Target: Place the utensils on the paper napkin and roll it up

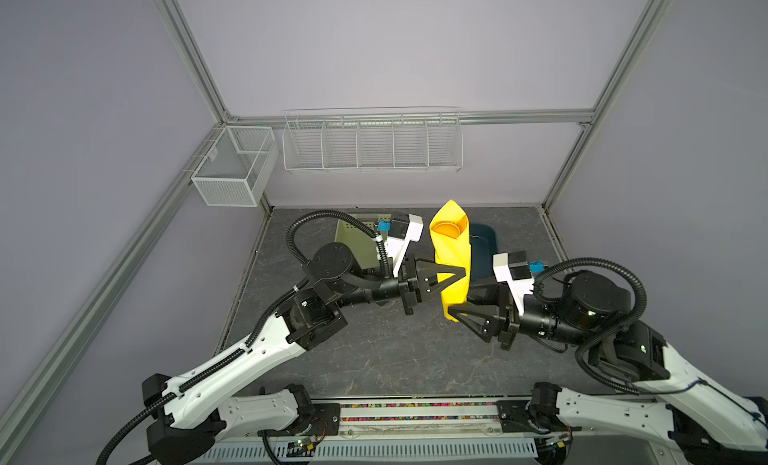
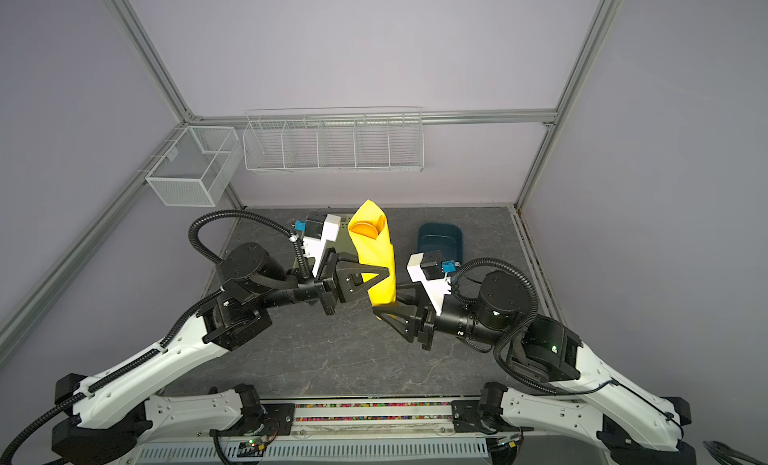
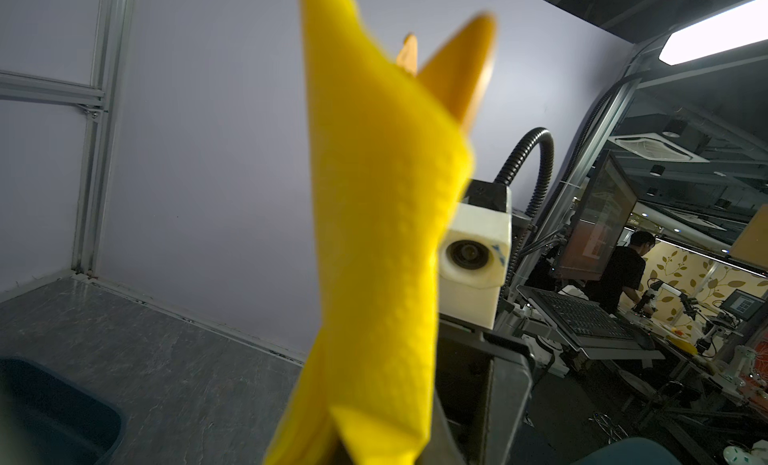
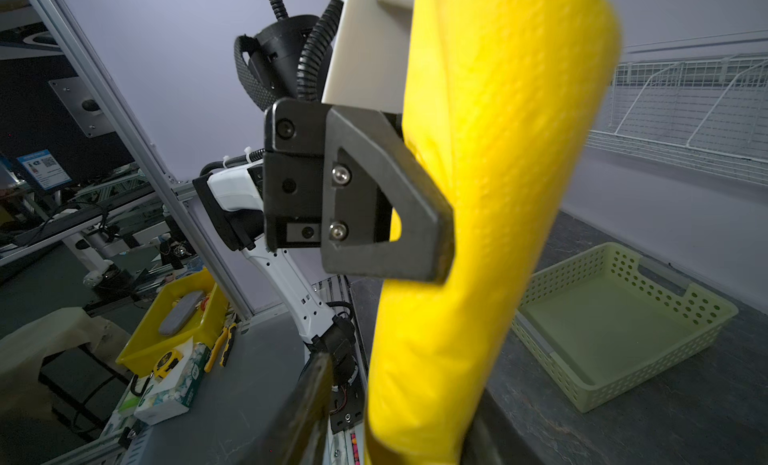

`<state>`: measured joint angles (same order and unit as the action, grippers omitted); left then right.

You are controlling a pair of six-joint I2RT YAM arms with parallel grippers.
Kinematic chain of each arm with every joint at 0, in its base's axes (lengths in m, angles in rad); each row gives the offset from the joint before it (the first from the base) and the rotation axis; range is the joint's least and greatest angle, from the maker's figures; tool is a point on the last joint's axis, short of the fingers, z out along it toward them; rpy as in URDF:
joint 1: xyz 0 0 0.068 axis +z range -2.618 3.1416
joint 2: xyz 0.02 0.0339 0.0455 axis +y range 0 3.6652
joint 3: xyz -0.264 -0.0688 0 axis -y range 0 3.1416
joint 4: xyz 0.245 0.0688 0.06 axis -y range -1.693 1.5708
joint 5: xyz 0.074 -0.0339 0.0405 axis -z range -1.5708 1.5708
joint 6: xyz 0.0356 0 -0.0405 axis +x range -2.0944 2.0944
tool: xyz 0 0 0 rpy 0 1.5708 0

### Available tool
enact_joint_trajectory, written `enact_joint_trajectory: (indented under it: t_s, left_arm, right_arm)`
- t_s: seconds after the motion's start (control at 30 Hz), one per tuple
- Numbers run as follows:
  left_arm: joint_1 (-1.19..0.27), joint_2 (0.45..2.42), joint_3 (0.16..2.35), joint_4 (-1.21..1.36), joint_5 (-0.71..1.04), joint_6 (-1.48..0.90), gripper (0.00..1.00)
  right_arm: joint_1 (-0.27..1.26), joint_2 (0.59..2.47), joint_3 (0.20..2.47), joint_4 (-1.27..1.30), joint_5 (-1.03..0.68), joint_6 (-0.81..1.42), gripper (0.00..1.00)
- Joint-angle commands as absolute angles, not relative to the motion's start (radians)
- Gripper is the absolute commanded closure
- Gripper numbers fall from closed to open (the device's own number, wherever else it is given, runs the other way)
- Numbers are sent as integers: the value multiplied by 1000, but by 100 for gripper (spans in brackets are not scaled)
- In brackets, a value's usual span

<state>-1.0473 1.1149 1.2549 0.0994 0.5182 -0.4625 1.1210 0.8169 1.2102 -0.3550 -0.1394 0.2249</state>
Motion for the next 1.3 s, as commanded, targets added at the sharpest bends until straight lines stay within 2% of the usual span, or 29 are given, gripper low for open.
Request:
enact_joint_trajectory:
  t_s: [0.0, 0.13, 0.33, 0.47, 0.63, 0.8, 0.93, 1.27]
  left_arm:
    - [-1048, 1114, 1289, 140, 535, -470, 100]
    - [-1048, 1105, 1282, 156, 547, -472, 100]
    - [-1048, 1085, 1270, 169, 535, -463, 100]
    - [-1048, 1067, 1264, 154, 492, -447, 100]
    - [-1048, 1037, 1242, 127, 420, -424, 71]
    - [-1048, 998, 1223, 90, 367, -400, 57]
    - [-1048, 1010, 1231, 86, 439, -402, 39]
    - [-1059, 1107, 1292, 140, 643, -435, 28]
  right_arm:
    - [1122, 824, 1221, -316, -187, 227, 56]
    - [1122, 811, 1209, -313, -181, 235, 63]
    - [1121, 799, 1201, -313, -176, 240, 84]
    - [1121, 793, 1201, -317, -163, 238, 93]
    - [1122, 778, 1201, -327, -100, 220, 94]
    - [1121, 756, 1192, -311, -86, 207, 94]
    - [1122, 750, 1187, -281, -121, 203, 94]
    - [1122, 761, 1180, -224, -204, 219, 94]
